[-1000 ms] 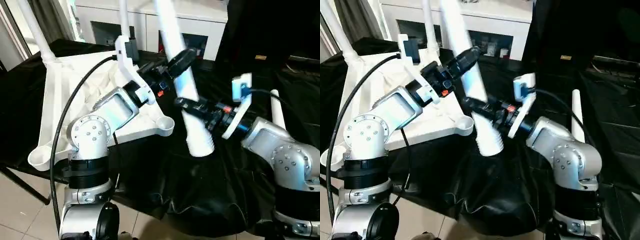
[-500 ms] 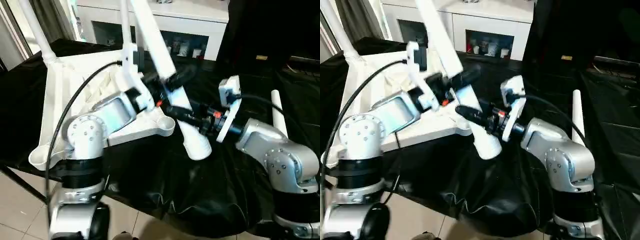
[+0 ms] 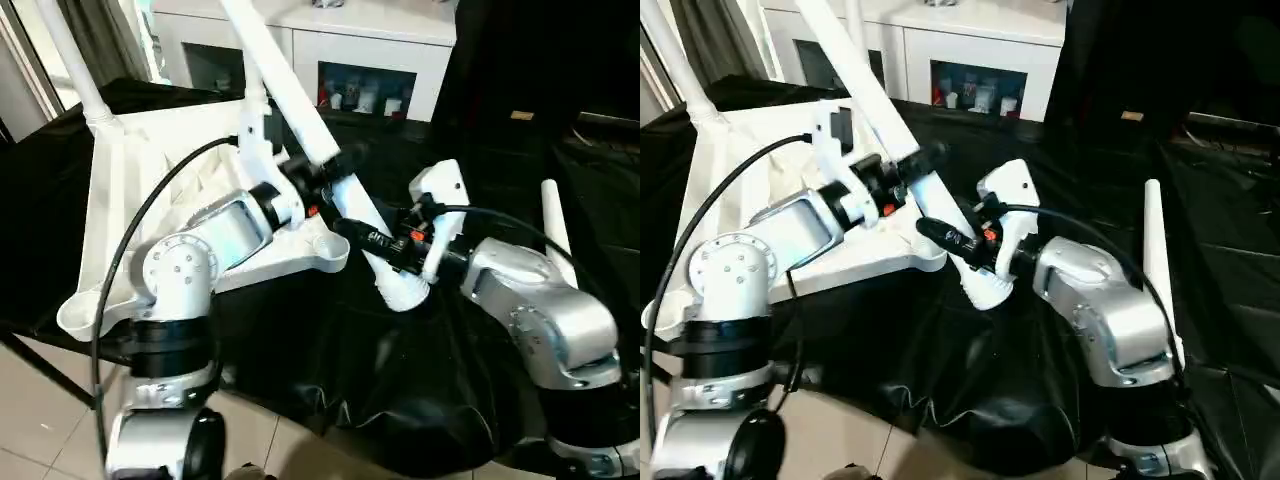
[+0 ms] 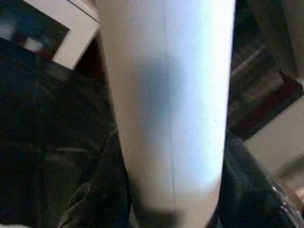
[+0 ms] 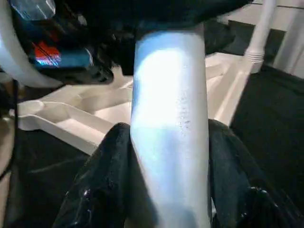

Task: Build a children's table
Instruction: Pick table leg

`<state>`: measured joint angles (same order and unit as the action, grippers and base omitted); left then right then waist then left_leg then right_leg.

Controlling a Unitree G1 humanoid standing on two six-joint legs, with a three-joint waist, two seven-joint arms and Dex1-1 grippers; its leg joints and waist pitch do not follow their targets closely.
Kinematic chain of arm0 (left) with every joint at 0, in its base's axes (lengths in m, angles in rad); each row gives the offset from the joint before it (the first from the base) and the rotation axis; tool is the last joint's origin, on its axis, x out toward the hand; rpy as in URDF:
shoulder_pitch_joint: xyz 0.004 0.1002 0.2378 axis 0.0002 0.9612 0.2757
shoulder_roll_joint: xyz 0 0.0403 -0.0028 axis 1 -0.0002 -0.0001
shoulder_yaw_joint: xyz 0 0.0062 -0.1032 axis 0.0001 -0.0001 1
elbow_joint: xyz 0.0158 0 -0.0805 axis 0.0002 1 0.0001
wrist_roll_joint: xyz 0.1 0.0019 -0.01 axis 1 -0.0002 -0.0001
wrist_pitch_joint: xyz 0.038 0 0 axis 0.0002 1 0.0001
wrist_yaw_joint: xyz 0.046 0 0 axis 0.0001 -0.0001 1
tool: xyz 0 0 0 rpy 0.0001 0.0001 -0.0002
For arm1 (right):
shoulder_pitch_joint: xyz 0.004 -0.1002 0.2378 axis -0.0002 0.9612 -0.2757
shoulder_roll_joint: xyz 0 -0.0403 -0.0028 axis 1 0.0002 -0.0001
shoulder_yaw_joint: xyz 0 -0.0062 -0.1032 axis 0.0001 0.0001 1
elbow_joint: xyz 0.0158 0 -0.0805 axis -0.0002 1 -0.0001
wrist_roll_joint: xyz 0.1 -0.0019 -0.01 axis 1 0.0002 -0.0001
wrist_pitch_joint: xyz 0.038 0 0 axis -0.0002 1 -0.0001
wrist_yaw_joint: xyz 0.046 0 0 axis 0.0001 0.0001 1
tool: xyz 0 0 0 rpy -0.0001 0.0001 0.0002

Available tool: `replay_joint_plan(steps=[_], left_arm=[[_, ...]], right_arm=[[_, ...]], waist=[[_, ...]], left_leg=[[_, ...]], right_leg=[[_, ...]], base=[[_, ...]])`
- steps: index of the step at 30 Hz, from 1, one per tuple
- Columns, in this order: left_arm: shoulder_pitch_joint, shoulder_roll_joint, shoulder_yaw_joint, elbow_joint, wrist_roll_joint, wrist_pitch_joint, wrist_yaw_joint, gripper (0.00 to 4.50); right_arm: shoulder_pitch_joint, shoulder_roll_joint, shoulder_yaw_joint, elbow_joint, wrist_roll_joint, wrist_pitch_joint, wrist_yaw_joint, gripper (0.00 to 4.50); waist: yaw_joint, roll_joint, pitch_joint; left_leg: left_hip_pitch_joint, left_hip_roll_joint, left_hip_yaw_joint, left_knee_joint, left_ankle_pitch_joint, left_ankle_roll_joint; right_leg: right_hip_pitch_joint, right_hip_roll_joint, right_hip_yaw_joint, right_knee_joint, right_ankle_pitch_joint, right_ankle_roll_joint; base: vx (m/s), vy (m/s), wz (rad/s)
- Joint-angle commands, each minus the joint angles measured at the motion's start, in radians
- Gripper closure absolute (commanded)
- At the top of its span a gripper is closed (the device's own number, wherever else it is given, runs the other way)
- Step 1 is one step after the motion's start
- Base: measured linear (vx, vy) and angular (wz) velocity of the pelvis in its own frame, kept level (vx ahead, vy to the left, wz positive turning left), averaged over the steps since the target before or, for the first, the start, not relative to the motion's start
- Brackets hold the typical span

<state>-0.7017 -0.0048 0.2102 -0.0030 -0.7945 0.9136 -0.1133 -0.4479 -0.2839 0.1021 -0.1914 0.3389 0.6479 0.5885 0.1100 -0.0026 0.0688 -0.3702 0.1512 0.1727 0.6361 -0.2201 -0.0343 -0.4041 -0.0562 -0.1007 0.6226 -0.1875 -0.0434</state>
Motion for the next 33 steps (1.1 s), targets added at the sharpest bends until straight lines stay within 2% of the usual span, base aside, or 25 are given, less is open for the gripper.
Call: replay_joint_plan(steps=[1, 3, 10, 11, 12, 13, 14, 15, 18, 19, 20, 21, 24, 26, 29, 31, 33], left_arm=[[0.0, 0.001, 0.014, 0.012, 0.028, -0.012, 0.038, 2.26], [0.004, -0.003, 0.013, 0.01, 0.028, -0.014, 0.042, 2.49], [0.018, 0.005, -0.011, -0.007, 0.024, -0.009, 0.016, 2.64], [0.019, 0.015, -0.021, -0.01, 0.028, -0.007, -0.001, 2.64], [0.023, 0.039, -0.044, -0.016, 0.04, -0.006, -0.035, 2.65], [0.035, 0.112, -0.113, -0.038, 0.065, -0.006, -0.141, 2.65], [0.04, 0.152, -0.141, -0.051, 0.067, -0.002, -0.199, 2.65], [0.043, 0.185, -0.159, -0.063, 0.064, -0.001, -0.253, 2.66], [0.045, 0.302, -0.213, -0.088, 0.054, 0.002, -0.429, 2.67], [0.044, 0.333, -0.231, -0.094, 0.06, -0.003, -0.47, 2.68], [0.043, 0.362, -0.247, -0.098, 0.064, -0.007, -0.512, 2.68], [0.042, 0.382, -0.258, -0.101, 0.066, -0.01, -0.54, 2.68], [0.028, 0.412, -0.263, -0.097, 0.059, -0.022, -0.599, 2.68], [0.012, 0.428, -0.261, -0.087, 0.044, -0.034, -0.659, 2.68], [-0.031, 0.418, -0.231, -0.067, -0.017, -0.023, -0.73, 2.68], [-0.039, 0.415, -0.228, -0.061, -0.022, -0.025, -0.737, 2.68], [-0.061, 0.389, -0.212, -0.041, -0.055, -0.016, -0.755, 2.68]], right_arm=[[-0.027, 0.0, 0.004, -0.008, -0.022, -0.034, -0.02, 2.68], [-0.028, 0.002, 0.008, -0.005, -0.027, -0.039, -0.024, 2.68], [-0.035, 0.014, 0.015, 0.013, -0.049, -0.061, -0.042, 2.68], [-0.036, 0.022, 0.007, 0.018, -0.034, -0.051, -0.042, 2.12], [-0.037, 0.032, -0.008, 0.02, -0.009, -0.034, -0.04, 1.98], [-0.037, 0.036, -0.027, 0.018, 0.034, -0.001, -0.018, 1.98], [-0.035, 0.034, -0.038, 0.013, 0.06, 0.018, -0.002, 1.92], [-0.032, 0.031, -0.049, 0.009, 0.087, 0.038, 0.016, 1.65], [-0.02, -0.022, -0.058, -0.007, 0.166, 0.098, 0.121, 1.52], [-0.015, -0.036, -0.059, -0.016, 0.183, 0.109, 0.145, 1.45], [-0.012, -0.046, -0.06, -0.023, 0.194, 0.12, 0.161, 1.21], [-0.01, -0.052, -0.061, -0.027, 0.2, 0.128, 0.17, 1.21], [-0.004, -0.087, -0.047, -0.035, 0.217, 0.153, 0.214, 0.94], [-0.002, -0.12, -0.028, -0.037, 0.228, 0.172, 0.241, 0.94], [-0.005, -0.157, 0.003, -0.03, 0.225, 0.18, 0.275, 0.83], [-0.007, -0.159, 0.005, -0.029, 0.226, 0.179, 0.279, 0.83], [-0.004, -0.174, 0.023, -0.057, 0.255, 0.198, 0.331, 0.83]], waist=[[-0.002, 0.005, -0.078], [-0.001, 0.006, -0.078], [-0.003, 0.006, -0.077], [-0.003, 0.004, -0.077], [-0.003, 0.005, -0.077], [-0.002, 0.005, -0.077], [-0.002, 0.009, -0.078], [-0.007, 0.012, -0.077], [-0.008, 0.013, -0.078], [-0.006, 0.014, -0.077], [-0.006, 0.016, -0.075], [-0.007, 0.016, -0.075], [-0.005, 0.016, -0.074], [-0.004, 0.014, -0.074], [-0.001, 0.012, -0.075], [0.0, 0.012, -0.076], [0.001, 0.013, -0.077]], left_leg=[[0.001, 0.076, -0.038, -0.074, -0.047, 0.034], [0.003, 0.075, -0.038, -0.074, -0.045, 0.037], [0.003, 0.076, -0.038, -0.075, -0.05, 0.043], [0.004, 0.076, -0.037, -0.075, -0.051, 0.044], [0.003, 0.076, -0.038, -0.075, -0.053, 0.042], [0.006, 0.077, -0.039, -0.076, -0.056, 0.043], [0.007, 0.08, -0.043, -0.081, -0.057, 0.046], [0.01, 0.08, -0.041, -0.081, -0.052, 0.048], [0.011, 0.083, -0.04, -0.08, -0.045, 0.034], [0.013, 0.084, -0.04, -0.081, -0.05, 0.032], [0.012, 0.083, -0.039, -0.082, -0.055, 0.028], [0.011, 0.082, -0.037, -0.081, -0.053, 0.024], [0.01, 0.081, -0.036, -0.081, -0.065, 0.008], [0.01, 0.08, -0.036, -0.081, -0.067, 0.007], [0.009, 0.075, -0.034, -0.078, -0.065, 0.008], [0.008, 0.076, -0.034, -0.078, -0.06, 0.009], [0.006, 0.077, -0.034, -0.076, -0.059, 0.012]], right_leg=[[0.069, -0.104, 0.071, -0.086, -0.197, -0.122], [0.069, -0.103, 0.071, -0.085, -0.201, -0.118], [0.067, -0.103, 0.072, -0.085, -0.202, -0.121], [0.066, -0.104, 0.072, -0.086, -0.205, -0.119], [0.066, -0.104, 0.072, -0.085, -0.21, -0.12], [0.065, -0.105, 0.072, -0.086, -0.22, -0.116], [0.064, -0.106, 0.073, -0.082, -0.228, -0.105], [0.06, -0.102, 0.074, -0.082, -0.216, -0.105], [0.063, -0.104, 0.074, -0.074, -0.179, -0.127], [0.063, -0.105, 0.075, -0.074, -0.176, -0.133], [0.063, -0.104, 0.076, -0.073, -0.174, -0.136], [0.063, -0.105, 0.076, -0.073, -0.173, -0.138], [0.066, -0.108, 0.076, -0.076, -0.193, -0.148], [0.068, -0.108, 0.076, -0.078, -0.208, -0.143], [0.069, -0.106, 0.075, -0.08, -0.221, -0.141], [0.069, -0.108, 0.076, -0.079, -0.218, -0.144], [0.071, -0.108, 0.075, -0.078, -0.214, -0.152]], base=[[0.0, 0.0, 0.0], [0.0, 0.0, 0.0], [0.0, 0.0, 0.0], [0.0, 0.0, 0.0], [0.0, 0.0, 0.0], [0.0, 0.0, 0.0], [0.0, 0.0, 0.0], [0.0, 0.0, 0.0], [0.0, 0.0, 0.0], [0.0, 0.0, 0.0], [0.0, 0.0, 0.0], [0.0, 0.0, 0.0], [0.0, 0.0, 0.0], [0.0, 0.0, 0.0], [0.0, 0.0, 0.0], [0.0, 0.0, 0.0], [0.0, 0.0, 0.0]])
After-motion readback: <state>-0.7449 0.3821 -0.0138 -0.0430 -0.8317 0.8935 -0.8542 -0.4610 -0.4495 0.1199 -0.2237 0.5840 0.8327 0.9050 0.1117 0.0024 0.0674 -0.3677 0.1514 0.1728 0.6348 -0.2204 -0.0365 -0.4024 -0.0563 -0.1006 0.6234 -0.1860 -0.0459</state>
